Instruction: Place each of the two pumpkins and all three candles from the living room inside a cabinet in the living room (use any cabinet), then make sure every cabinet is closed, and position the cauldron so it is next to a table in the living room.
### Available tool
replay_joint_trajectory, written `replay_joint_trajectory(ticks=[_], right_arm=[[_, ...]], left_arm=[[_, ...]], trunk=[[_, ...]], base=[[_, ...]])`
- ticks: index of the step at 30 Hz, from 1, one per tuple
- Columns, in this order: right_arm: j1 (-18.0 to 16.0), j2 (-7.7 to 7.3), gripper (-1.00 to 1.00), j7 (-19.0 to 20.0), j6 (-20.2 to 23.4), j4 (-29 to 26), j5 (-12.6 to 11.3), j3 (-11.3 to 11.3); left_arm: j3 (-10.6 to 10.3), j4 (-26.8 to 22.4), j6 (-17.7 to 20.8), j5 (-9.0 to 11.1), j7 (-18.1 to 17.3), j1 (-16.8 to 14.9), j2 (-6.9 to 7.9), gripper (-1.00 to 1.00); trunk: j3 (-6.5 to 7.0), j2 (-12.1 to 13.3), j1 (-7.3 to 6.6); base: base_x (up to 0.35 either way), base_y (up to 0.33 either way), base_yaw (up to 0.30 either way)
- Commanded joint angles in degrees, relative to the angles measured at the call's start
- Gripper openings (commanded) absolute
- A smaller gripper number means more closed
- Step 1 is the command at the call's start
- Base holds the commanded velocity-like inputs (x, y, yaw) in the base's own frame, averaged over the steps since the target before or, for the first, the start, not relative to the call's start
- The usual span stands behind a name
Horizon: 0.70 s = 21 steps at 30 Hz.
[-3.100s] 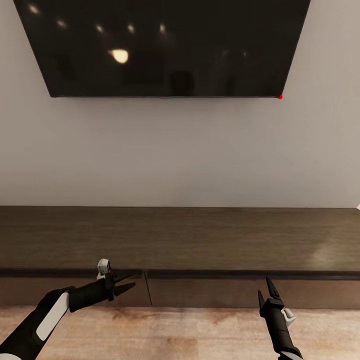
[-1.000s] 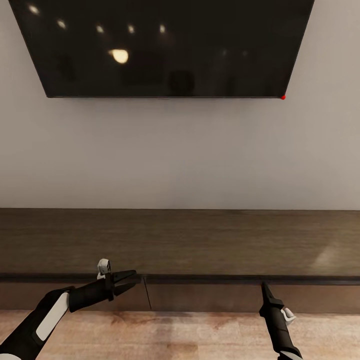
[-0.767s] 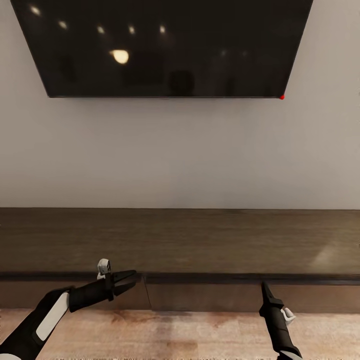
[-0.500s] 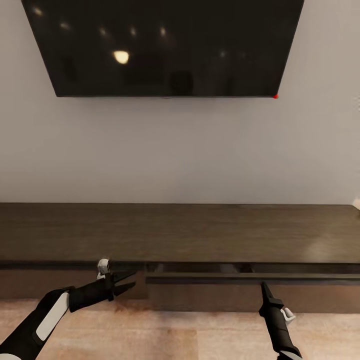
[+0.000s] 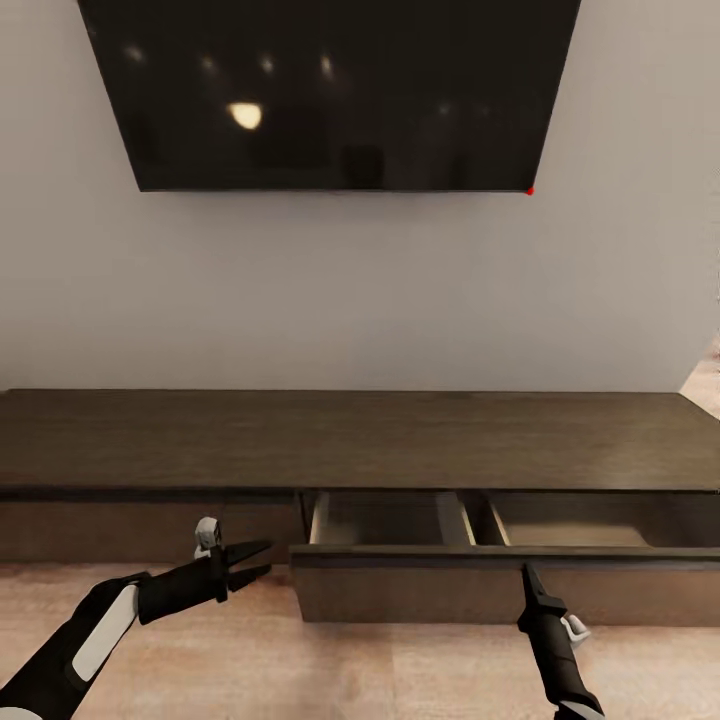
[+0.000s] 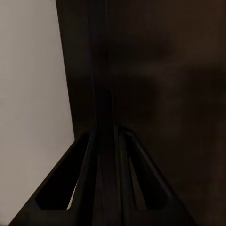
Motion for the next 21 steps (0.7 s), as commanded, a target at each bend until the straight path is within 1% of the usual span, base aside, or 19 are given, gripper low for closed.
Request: replay_joint_trajectory(ticks=[1, 9, 19, 21], right_arm=[[0.03, -0.04, -1.00, 0.00, 0.59, 0.45, -0.79, 0.43], [0.03, 0.00, -1.00, 0.00, 0.59, 0.45, -0.79, 0.43], [0.03, -0.04, -1.00, 0.00, 0.59, 0.45, -0.79, 0.43], [0.03, -0.04, -1.00, 0.00, 0.59, 0.45, -0.79, 0.43]], left_arm=[[-0.15, 0.01, 0.30, 0.30, -0.03, -0.04, 0.06, 1.00], [-0.15, 0.01, 0.30, 0.30, -0.03, -0.04, 0.06, 1.00], [-0.10, -0.04, 0.30, 0.30, -0.03, 0.01, 0.07, 1.00], [-0.07, -0.06, 0.30, 0.30, -0.03, 0.04, 0.06, 1.00]], trunk=[[-0.06, -0.01, -0.03], [-0.06, -0.01, -0.03], [-0.06, -0.01, -0.03], [-0.06, -0.01, -0.03]], base=[[-0.239, 0.000, 0.000], [-0.228, 0.000, 0.000], [-0.029, 0.000, 0.000], [-0.132, 0.000, 0.000]])
